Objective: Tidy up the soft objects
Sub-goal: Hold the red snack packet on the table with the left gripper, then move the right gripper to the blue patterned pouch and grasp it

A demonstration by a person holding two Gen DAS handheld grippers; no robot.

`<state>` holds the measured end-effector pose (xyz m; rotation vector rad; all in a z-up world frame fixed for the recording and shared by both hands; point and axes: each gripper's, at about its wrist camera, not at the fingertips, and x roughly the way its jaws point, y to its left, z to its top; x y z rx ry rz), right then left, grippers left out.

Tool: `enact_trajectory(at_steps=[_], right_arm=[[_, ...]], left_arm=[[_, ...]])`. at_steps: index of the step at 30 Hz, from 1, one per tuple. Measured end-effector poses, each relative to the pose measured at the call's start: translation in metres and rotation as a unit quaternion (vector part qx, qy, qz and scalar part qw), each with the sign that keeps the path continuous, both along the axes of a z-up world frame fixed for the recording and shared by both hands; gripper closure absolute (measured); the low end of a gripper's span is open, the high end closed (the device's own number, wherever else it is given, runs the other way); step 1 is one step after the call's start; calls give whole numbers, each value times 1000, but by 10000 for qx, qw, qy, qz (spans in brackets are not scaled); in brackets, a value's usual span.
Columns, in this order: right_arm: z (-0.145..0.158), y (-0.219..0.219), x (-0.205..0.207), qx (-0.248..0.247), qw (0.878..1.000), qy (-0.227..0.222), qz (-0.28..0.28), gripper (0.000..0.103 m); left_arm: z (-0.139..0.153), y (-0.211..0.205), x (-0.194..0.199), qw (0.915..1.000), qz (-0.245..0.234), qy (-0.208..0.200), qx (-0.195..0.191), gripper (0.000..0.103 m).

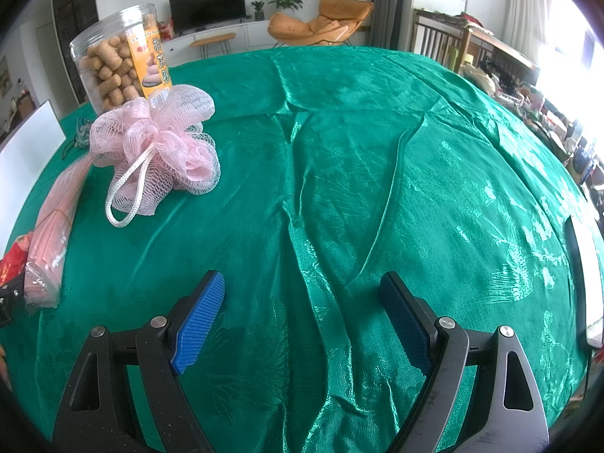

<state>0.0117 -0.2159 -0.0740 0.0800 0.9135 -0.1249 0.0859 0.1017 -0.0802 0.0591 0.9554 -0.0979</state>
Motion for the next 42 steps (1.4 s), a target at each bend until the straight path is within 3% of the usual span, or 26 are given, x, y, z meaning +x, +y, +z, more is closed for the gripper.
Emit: enact_trajectory(at_steps=[36,39,42], right_arm=[[3,-1,-2,82,10000,2,23,18],[32,8,-9,-61,9982,-587,121,19],[69,40,-2,-23,9910,-1041,844,17]], left_arm=[[0,0,0,10000,17,-2,-3,0],[0,0,0,10000,18,-2,-4,0],[0,0,0,10000,26,-3,-7,0]])
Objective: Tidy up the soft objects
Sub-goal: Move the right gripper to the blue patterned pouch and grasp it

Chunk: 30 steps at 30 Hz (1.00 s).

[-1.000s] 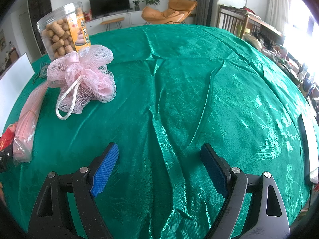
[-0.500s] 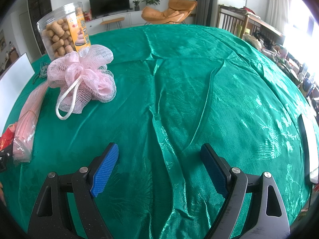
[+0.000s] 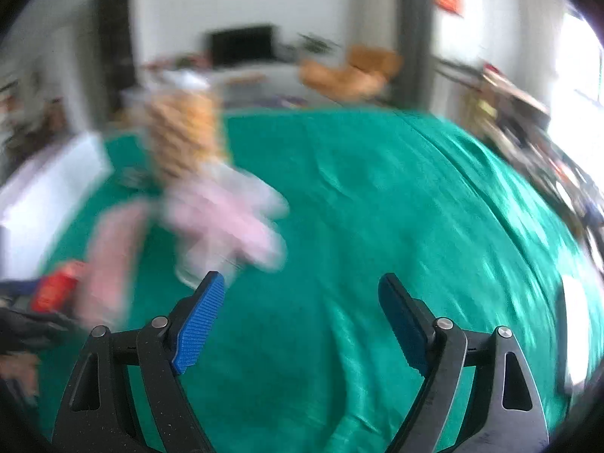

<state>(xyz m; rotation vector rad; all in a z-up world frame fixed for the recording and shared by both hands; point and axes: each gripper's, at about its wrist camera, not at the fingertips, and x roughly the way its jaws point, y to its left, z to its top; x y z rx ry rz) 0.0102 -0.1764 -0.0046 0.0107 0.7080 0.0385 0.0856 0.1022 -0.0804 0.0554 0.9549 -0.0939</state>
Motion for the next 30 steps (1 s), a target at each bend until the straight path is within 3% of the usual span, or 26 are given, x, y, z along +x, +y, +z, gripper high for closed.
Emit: enact_trajectory(at_steps=[5,9,11,13,15,20,22,24,25,26,27,28,29,30], right_arm=[[51,94,68,78,9847,53,1741,17],[41,188,140,-188,9555,675,2867,20],[20,224,169,-587,9489,1011,2930,20],[0,245,195,-850,9501,1192,2754,20],[-14,258,212,-947,9486,1266,2742,22],[-46,292,235,-1850,9362,1294,2695,21],[-49,293,243,-1887,9366,1285,2658,21],[-46,287,245,-1863,9386,1341,2576,30],[-43,284,245,-1908,9390,1346,2524,43],[-39,277,245,-1969,9408,1324,2421,67],[-34,270,245,-1933,9434,1326,2346,75],[-25,257,247,-1429,9500,1518,2323,82],[-22,251,249,-1076,9518,1657,2347,95],[-15,241,248,-453,9487,1882,2498,96]], left_arm=[[0,-1,1,10000,19,0,3,0],[0,-1,2,10000,21,0,-1,0],[0,-2,2,10000,23,1,4,0],[0,-2,2,10000,23,1,2,0],[0,-2,2,10000,24,2,-4,0],[0,-2,4,10000,37,2,-5,0],[0,-2,4,10000,34,3,-5,0],[0,-2,4,10000,35,4,-2,0],[0,-2,4,10000,35,5,-3,0],[0,-2,4,10000,35,5,-3,0],[0,-2,5,10000,36,5,-2,0],[1,-2,4,10000,35,5,-3,0],[1,-2,4,10000,34,6,-4,0],[1,-2,4,10000,34,6,-3,0]])
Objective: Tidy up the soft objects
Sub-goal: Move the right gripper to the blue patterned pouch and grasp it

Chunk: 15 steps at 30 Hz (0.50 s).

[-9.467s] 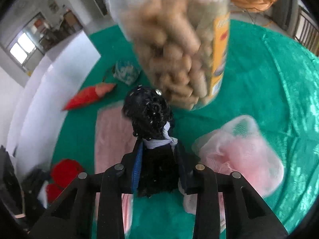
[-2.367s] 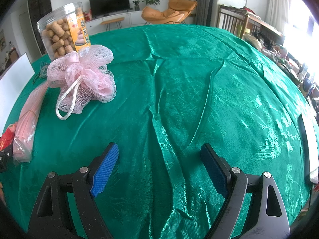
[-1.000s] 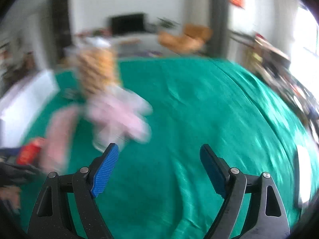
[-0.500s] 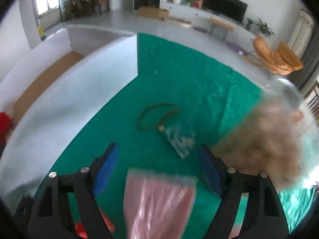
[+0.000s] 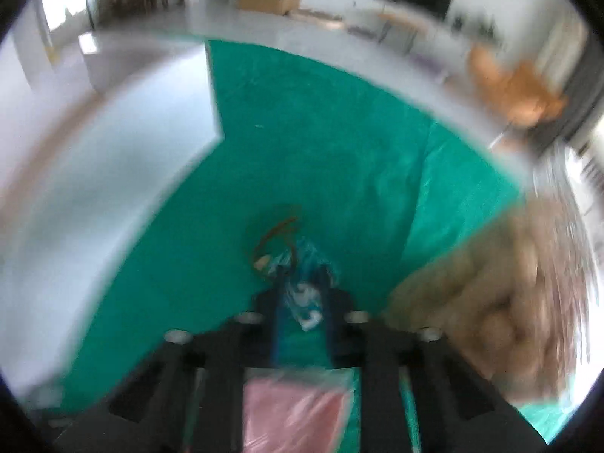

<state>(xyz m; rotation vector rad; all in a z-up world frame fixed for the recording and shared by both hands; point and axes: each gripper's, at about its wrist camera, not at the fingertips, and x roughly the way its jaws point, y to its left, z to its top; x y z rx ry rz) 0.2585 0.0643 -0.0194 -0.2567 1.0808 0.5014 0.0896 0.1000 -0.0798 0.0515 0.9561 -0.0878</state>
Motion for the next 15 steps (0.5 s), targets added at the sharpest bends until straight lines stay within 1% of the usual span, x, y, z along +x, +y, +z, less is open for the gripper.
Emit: enact_trajectory(at_steps=[1,2,3,4,5,6,8,9,10,11,12,13,14,15], right_arm=[[9,-11,-4,857,9947,524,208,95],[18,-16,-9,1201,9895,701,392,93],[25,-18,-13,1185,9900,606,461,88],[38,-17,-20,935,9941,246,483,68],[49,-15,-25,747,9959,-70,503,35],[54,-13,-27,662,9961,-231,538,28],[61,-2,-32,89,9943,-879,595,29],[57,4,-34,-117,9932,-1001,591,29],[46,13,-28,-447,9917,-1030,627,29],[30,22,-21,-765,9903,-958,659,29],[20,27,-14,-942,9888,-949,665,29],[4,34,-10,-1216,9854,-999,654,29],[-7,37,-5,-1366,9837,-998,611,29],[-22,39,3,-1458,9841,-880,506,29]], left_arm=[[0,0,0,10000,0,0,0,0],[0,0,0,10000,0,1,-1,0],[0,0,0,10000,1,1,3,0],[0,0,0,10000,1,0,0,0],[0,0,-1,10000,2,1,0,0],[0,0,0,10000,2,1,0,0],[0,0,-1,10000,2,2,-2,0],[0,0,0,10000,2,2,-2,0],[0,0,-1,10000,7,5,-1,0],[0,0,-1,10000,8,6,-1,0],[0,0,-1,10000,8,6,-2,0],[0,0,0,10000,8,6,-2,0],[0,0,0,10000,8,6,-4,0],[0,0,-1,10000,8,7,-5,0]])
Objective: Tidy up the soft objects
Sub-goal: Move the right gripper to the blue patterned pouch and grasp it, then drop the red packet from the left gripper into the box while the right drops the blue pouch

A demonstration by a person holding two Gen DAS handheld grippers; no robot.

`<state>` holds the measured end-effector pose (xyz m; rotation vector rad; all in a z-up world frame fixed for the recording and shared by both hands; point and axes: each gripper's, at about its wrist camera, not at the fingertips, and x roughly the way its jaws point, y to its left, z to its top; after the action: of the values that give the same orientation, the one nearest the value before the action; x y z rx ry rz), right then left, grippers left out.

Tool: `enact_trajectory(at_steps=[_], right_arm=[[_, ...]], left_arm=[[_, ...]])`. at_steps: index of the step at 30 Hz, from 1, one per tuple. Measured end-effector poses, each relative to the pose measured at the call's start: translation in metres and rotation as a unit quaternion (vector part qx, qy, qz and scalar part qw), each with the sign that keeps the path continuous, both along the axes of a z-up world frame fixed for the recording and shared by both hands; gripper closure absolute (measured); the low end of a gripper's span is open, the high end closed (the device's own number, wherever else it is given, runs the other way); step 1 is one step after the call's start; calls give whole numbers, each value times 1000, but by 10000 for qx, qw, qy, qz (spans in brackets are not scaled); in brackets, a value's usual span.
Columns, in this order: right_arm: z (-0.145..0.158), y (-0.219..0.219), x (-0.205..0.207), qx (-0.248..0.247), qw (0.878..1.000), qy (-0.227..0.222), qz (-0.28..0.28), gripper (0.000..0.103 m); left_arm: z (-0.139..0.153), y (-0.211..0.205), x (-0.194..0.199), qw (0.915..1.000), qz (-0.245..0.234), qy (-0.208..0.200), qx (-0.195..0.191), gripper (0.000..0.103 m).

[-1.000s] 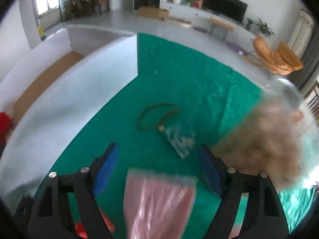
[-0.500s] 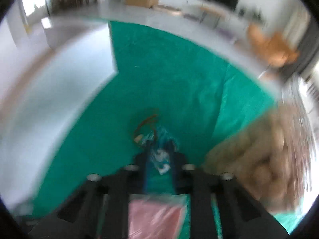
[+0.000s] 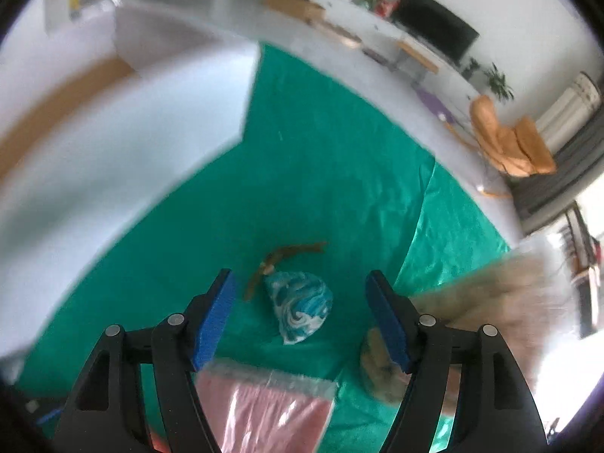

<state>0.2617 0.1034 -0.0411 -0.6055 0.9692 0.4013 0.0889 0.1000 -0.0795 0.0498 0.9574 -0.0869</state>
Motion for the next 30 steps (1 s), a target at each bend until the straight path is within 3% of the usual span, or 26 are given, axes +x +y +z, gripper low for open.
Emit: enact_trajectory(at_steps=[2,3,4,9,14,16,18,22,23,24,25,26,28,30], right_arm=[[-21,-1,19,87,9987,431,-255,36],[-19,-8,21,513,9968,455,-403,49],[-17,-16,21,641,9953,479,-537,58],[23,-41,-1,1357,9896,235,-419,59],[77,-99,-63,1949,9798,-144,-414,58],[87,-129,-98,2051,9767,-303,-550,58],[89,-152,-126,2138,9734,-420,-712,58],[70,-213,-193,2584,9547,-283,-1447,58],[62,-223,-204,2685,9493,-216,-1622,58],[53,-232,-216,2794,9430,-120,-1806,58],[41,-241,-226,2919,9353,2,-1999,58],[33,-245,-233,3011,9293,74,-2135,58],[23,-255,-254,3145,9188,179,-2377,58],[21,-261,-268,3141,9163,169,-2479,58]], left_arm=[[0,0,0,10000,1,0,3,0],[0,0,1,10000,1,1,3,0],[0,0,0,10000,2,-1,4,0],[1,0,2,10000,8,-1,1,0],[1,2,2,10000,-5,5,-26,0],[2,3,0,9996,-250,161,-22,0],[5,8,-9,9981,-448,413,-133,0],[12,25,-23,9953,-236,412,-850,2],[12,26,-23,9951,-217,367,-892,7],[14,25,-20,9964,-230,248,-777,29],[15,21,-18,9979,-264,154,-579,72],[14,18,-16,9985,-299,130,-440,88],[17,21,-12,9969,-274,203,-715,88],[25,28,-15,9930,-157,188,-1153,88]])
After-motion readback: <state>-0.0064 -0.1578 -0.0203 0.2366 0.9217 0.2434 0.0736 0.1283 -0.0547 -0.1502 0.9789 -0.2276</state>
